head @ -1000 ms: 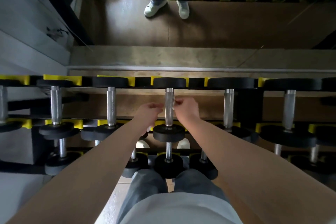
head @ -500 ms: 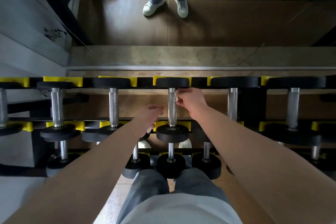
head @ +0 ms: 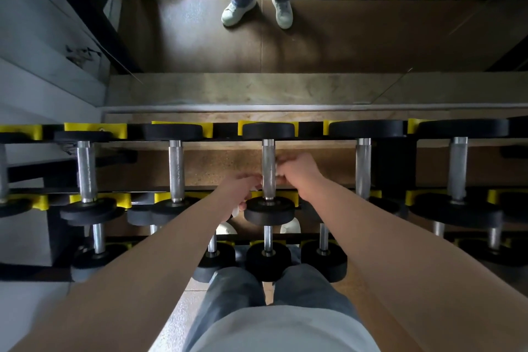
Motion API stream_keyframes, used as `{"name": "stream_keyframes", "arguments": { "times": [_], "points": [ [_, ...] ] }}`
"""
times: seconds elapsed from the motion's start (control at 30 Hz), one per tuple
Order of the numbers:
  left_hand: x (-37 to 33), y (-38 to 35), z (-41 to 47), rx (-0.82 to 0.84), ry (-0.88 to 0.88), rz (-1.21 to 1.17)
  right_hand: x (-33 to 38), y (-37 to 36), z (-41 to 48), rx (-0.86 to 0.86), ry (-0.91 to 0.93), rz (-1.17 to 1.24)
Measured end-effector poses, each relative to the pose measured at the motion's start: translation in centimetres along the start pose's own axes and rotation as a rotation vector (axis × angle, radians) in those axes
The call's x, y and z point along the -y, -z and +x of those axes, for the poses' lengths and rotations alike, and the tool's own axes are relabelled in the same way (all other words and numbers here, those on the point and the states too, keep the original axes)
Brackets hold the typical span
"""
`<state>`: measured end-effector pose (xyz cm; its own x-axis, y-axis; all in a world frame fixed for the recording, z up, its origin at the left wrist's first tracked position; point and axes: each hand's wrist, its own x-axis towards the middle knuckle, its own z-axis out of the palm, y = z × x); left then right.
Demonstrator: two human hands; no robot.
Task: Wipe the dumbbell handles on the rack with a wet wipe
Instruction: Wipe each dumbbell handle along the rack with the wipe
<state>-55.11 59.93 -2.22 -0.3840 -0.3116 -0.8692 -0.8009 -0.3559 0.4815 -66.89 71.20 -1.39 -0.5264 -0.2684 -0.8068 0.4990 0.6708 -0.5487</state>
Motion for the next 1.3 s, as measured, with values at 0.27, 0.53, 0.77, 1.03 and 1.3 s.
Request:
{"name": "stream_keyframes", "arguments": {
  "times": [0.27, 0.53, 0.77, 1.03, 1.3],
  "points": [
    [0.2, 0.9, 0.6, 0.026, -0.007, -0.043, -0.4, -0.1, -0.5, -0.068, 0.253, -0.155],
    [0.5, 1.0, 0.7, 0.028, -0.024, -0.035, -3.5, -0.9, -2.1, -0.039, 0.351, -0.446],
    [0.8, 1.7, 0.6, 0.028, 0.024, -0.104, 0.0, -1.8, -0.4, -0.282, 0.394, -0.125],
    [1.6, 2.4, 0.4, 0.031, -0.001, -0.084, -3.4, -1.8, -2.5, 0.004, 0.488, -0.704],
    [2.0, 2.8, 0.6, 0.055, 0.011, -0.101, -0.5, -1.7, -1.8, -0.103, 0.706, -0.89]
  ]
}}
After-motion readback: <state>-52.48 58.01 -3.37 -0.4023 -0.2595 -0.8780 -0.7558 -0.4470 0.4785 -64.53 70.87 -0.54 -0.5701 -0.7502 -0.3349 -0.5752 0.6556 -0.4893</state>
